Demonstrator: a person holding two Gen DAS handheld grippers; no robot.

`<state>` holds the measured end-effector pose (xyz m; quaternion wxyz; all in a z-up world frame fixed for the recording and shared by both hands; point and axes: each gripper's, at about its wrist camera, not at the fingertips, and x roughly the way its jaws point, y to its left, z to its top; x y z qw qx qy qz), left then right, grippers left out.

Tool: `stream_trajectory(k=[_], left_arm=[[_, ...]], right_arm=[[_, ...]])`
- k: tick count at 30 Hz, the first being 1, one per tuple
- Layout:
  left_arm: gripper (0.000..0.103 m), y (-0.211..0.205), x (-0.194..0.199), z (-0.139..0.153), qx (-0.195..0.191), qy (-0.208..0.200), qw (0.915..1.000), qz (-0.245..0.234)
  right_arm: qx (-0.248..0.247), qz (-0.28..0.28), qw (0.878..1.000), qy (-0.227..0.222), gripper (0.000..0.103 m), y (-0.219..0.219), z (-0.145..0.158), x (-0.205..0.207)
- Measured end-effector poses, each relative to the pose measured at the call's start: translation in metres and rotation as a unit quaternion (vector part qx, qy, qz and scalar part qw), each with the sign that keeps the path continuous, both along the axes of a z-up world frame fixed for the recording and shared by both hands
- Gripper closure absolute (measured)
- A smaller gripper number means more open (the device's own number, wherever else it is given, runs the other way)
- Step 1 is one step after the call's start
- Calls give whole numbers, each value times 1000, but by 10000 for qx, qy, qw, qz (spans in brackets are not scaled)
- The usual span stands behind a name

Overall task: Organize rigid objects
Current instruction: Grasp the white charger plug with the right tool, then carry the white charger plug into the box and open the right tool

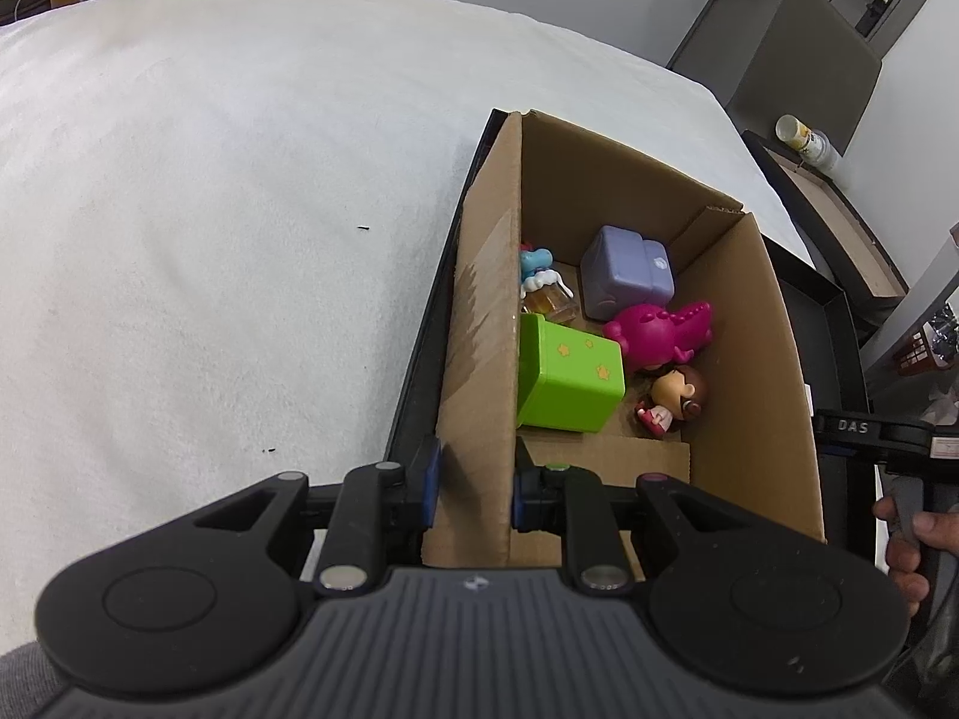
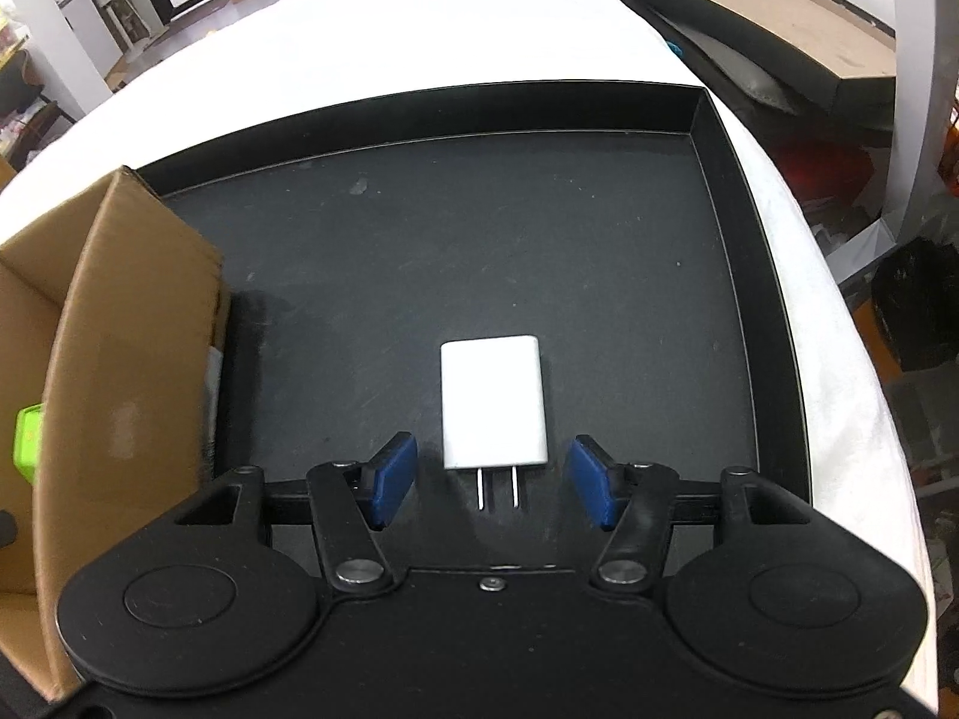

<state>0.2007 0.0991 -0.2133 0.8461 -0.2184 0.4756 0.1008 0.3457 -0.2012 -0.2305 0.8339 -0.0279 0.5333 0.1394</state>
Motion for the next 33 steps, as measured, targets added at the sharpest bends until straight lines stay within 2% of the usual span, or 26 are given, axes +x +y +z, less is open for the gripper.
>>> stream_trajectory(k=[5,10,18,23,33], left_arm=[[83,0,1,0,13,4,10000,-5],[83,0,1,0,16,1,10000,-5],[83,-3,1,2,53,-6,10000,-33],[83,-5,2,2,88,7,9999,-48],[83,-6,3,3,123,17,9999,-61]], right_arm=[[-269,251,9989,-278,48,13,-3,-2],[-456,382,9972,-450,66,20,0,-6],[-199,182,9995,-186,67,13,7,-9],[-143,178,9993,-305,67,13,23,-17],[-90,665,9951,-727,67,31,57,-30]])
